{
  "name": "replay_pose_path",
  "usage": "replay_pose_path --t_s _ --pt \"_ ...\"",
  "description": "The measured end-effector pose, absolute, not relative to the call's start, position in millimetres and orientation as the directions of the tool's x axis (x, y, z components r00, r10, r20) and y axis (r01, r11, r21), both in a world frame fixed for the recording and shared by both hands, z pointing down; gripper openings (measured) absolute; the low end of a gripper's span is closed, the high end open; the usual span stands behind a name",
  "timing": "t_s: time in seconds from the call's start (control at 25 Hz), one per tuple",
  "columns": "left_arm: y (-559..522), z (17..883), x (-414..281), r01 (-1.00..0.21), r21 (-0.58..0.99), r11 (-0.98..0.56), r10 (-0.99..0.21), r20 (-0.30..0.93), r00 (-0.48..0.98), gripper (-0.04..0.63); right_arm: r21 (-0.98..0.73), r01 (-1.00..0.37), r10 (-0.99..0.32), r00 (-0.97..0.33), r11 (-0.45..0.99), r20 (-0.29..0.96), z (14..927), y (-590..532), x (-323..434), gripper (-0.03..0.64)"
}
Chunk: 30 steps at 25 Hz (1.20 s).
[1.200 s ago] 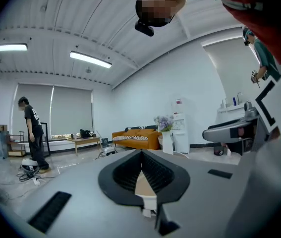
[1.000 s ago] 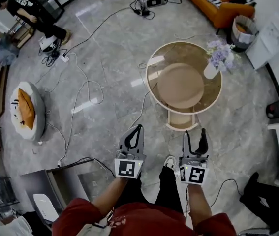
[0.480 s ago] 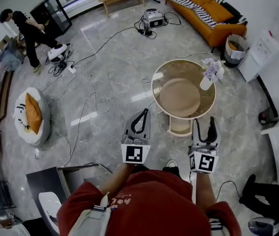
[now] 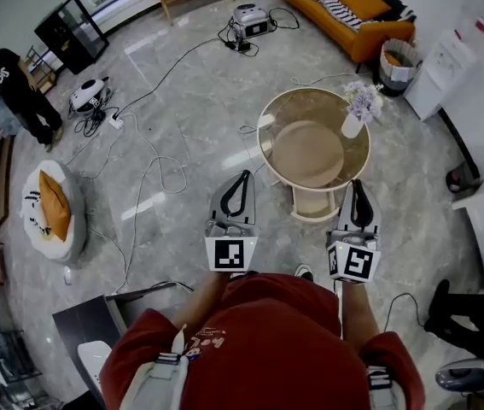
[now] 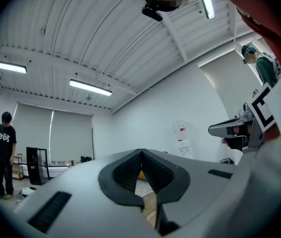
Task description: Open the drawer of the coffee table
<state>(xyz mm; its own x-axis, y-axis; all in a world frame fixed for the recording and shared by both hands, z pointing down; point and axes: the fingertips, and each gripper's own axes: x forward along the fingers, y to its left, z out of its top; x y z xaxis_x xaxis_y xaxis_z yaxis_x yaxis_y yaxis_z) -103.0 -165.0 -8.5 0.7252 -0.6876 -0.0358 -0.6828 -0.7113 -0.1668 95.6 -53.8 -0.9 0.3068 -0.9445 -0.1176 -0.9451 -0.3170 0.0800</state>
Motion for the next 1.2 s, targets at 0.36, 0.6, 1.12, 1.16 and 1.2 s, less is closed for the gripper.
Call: replay_pose_path --t_s 0.36,0.6,1.12,1.16,1.2 --pt "-159 -6 -104 -0.683 -0.153 -0.715 -0.688 -0.026 0.726 0.014 0.065 -0.937 -0.937 0.339 -0.344 -0.078 -1 -42 100 0.021" --pt "-147 -5 -91 -0.675 -0.16 -0.72 -0.683 -0.005 0.73 0.014 0.064 -0.934 -0.936 0.347 -0.351 -0.066 3 -31 115 0.021" --pt "-123 -8 -97 -0.688 -0.171 -0.705 -0.696 -0.019 0.718 0.014 0.065 -0.943 -0.945 0.321 -0.325 -0.068 2 -21 111 0.021" --pt "-120 -9 -94 -0.685 -0.174 -0.707 -0.693 -0.021 0.721 0.014 0.063 -0.943 -0.944 0.321 -0.326 -0.069 1 -19 113 0.021" --pt "-118 -10 -91 -0.682 -0.176 -0.71 -0.69 -0.019 0.723 0.014 0.062 -0.943 -0.944 0.322 -0.326 -0.07 0 -17 116 0.021"
